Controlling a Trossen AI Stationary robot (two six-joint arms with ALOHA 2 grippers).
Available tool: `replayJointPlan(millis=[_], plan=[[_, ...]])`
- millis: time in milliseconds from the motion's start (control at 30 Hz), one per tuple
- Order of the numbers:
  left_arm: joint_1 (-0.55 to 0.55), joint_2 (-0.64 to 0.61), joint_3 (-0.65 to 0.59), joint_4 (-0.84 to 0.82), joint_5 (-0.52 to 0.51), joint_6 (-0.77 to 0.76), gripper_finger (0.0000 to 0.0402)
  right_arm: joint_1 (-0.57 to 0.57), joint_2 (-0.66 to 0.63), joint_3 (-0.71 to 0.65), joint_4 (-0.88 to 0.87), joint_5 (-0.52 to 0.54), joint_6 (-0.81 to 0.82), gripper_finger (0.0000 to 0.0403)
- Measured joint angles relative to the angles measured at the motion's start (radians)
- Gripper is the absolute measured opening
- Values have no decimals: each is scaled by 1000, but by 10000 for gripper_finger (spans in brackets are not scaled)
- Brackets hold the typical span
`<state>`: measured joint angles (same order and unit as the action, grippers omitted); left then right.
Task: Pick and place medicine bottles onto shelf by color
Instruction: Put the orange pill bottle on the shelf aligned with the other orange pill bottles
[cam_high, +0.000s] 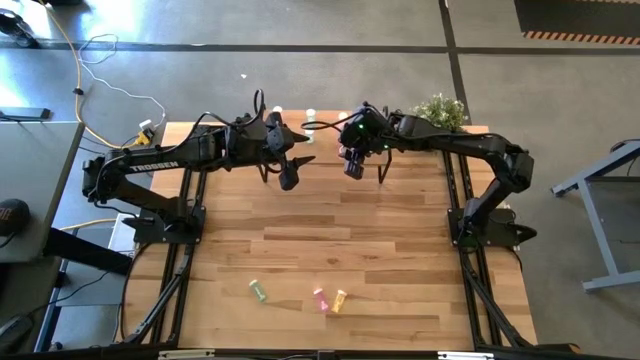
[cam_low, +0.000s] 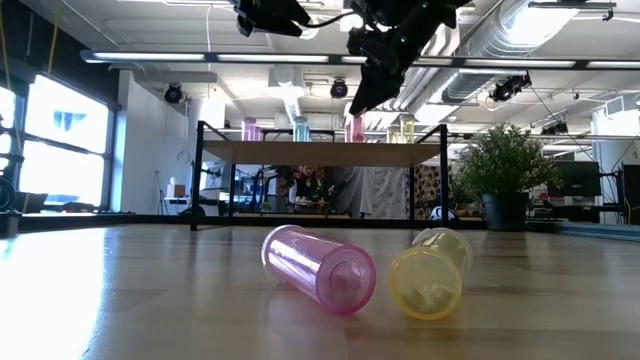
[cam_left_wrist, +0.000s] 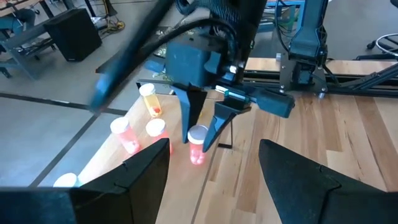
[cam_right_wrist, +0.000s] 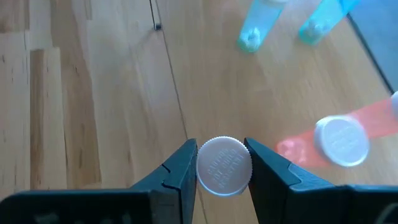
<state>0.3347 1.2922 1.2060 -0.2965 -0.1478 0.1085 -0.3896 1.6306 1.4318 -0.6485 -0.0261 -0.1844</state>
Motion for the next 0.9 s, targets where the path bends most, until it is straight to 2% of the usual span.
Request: replayJointPlan(millis=[467, 667, 767, 900], plan=[[0, 0, 0, 0, -2, -2, 239, -3, 0, 0, -20, 0, -19, 109], [0, 0, 0, 0, -2, -3, 239, -3, 0, 0, -19, 2, -19, 151], [0, 0, 0, 0, -2, -3, 239, -3, 0, 0, -17, 44, -34, 172], [0, 0, 0, 0, -2, -3, 239, -3, 0, 0, -13, 56, -45, 184]])
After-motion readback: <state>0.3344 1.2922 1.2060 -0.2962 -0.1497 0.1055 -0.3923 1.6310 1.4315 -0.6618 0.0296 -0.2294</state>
